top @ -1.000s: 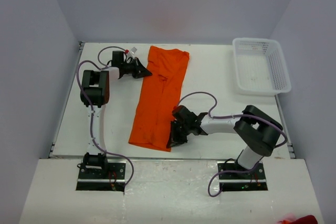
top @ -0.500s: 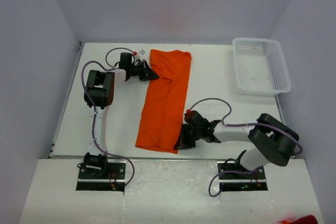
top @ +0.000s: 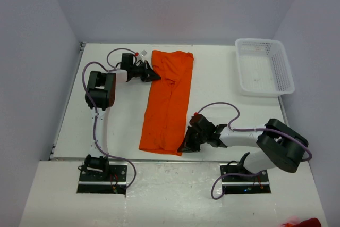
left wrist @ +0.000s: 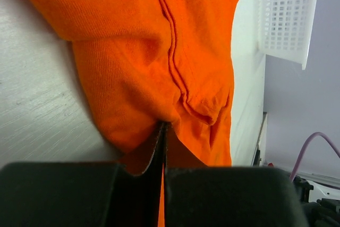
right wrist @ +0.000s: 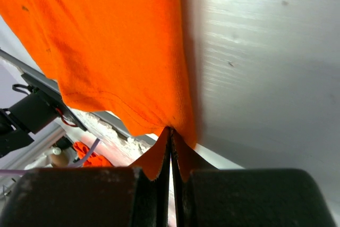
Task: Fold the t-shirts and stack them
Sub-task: Rotate the tshirt 90 degrees
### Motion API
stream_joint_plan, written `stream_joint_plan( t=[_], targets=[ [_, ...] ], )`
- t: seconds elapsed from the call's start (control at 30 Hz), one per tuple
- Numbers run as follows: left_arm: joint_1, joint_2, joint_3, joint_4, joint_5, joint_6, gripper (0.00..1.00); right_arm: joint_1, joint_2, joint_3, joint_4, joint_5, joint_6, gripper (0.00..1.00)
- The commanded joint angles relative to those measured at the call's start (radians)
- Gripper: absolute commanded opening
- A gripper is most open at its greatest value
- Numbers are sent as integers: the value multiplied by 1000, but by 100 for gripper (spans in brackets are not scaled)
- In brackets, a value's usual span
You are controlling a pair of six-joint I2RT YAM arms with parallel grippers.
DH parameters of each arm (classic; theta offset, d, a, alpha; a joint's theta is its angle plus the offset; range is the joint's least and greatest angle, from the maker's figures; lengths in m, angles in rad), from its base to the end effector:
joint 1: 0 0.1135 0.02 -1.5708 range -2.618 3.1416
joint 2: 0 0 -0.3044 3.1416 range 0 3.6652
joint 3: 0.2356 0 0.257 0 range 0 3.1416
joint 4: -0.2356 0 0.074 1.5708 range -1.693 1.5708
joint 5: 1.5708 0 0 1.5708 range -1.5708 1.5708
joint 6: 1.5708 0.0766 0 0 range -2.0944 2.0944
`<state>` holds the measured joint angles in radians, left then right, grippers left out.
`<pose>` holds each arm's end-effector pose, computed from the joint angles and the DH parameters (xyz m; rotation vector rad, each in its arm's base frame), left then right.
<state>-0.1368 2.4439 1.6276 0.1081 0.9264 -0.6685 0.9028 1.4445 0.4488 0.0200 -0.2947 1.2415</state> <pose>0.5457 -0.1369 0.0900 -0.0938 2.3481 -1.4654 0.1377 0.2104 0.1164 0.3639 2.9227 1.0012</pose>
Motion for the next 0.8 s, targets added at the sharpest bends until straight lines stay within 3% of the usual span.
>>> stream_joint_plan(
  t=[0.0, 0.23, 0.47, 0.67, 0.77],
  targets=[
    [11, 14, -28, -65, -78, 61, 0, -2, 19, -97, -292, 245, 10, 0],
    [0, -74, -100, -59, -95, 72, 0, -2, -25, -85, -343, 293, 23, 0],
    [-30, -265, -135, -87, -153, 79, 0, 11, -64, 9, -337, 315, -166, 0],
    [-70, -439, -25, -284, -259, 138, 0, 91, -85, 223, -478, 373, -319, 2],
    [-115, -525, 17, -401, -342, 171, 0, 159, -87, 349, -590, 406, -347, 9]
  ],
)
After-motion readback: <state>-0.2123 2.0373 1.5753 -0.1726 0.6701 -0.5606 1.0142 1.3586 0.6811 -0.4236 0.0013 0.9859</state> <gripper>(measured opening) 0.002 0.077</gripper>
